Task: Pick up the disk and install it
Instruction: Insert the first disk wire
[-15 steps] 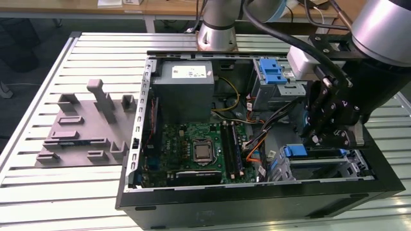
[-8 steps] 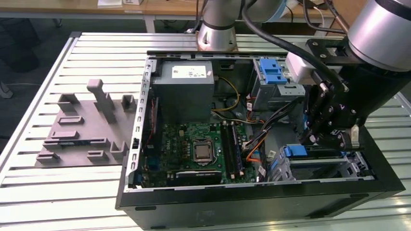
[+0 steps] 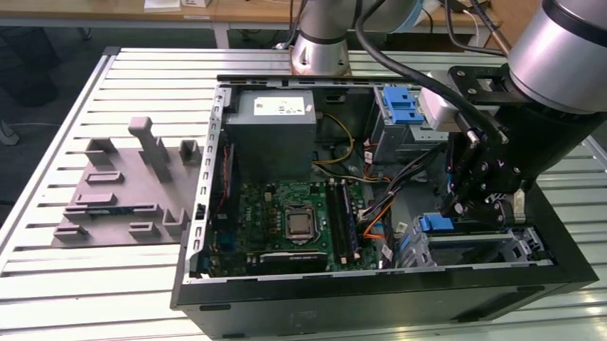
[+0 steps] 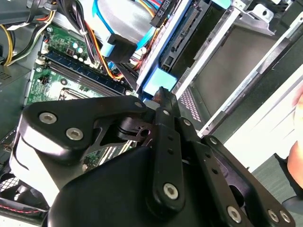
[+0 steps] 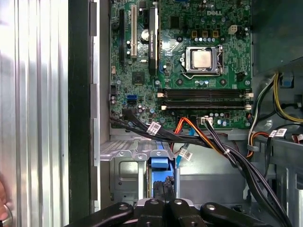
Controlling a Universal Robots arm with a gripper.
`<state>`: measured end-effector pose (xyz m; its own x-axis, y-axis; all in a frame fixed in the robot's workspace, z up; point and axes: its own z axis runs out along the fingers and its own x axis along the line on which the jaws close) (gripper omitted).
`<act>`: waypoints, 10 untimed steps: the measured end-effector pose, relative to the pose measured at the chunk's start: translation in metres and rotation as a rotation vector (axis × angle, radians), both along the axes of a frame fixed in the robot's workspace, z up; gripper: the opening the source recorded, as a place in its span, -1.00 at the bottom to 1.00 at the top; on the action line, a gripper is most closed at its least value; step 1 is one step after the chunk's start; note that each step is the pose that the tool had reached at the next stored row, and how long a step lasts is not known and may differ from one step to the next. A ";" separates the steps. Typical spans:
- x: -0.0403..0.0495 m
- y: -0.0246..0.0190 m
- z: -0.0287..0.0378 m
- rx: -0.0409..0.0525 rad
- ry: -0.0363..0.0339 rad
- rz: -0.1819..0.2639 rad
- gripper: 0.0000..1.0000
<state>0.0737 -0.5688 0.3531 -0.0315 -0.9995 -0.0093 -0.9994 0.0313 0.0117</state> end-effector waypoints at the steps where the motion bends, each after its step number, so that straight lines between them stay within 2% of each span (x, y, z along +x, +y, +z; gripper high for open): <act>1: 0.0000 0.0000 -0.0004 0.0002 0.0000 0.000 -0.79; 10: 0.0026 0.0000 -0.0007 0.0003 0.0000 0.000 -0.79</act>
<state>0.0763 -0.5688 0.3524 -0.0315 -0.9995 -0.0096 -0.9994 0.0314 0.0117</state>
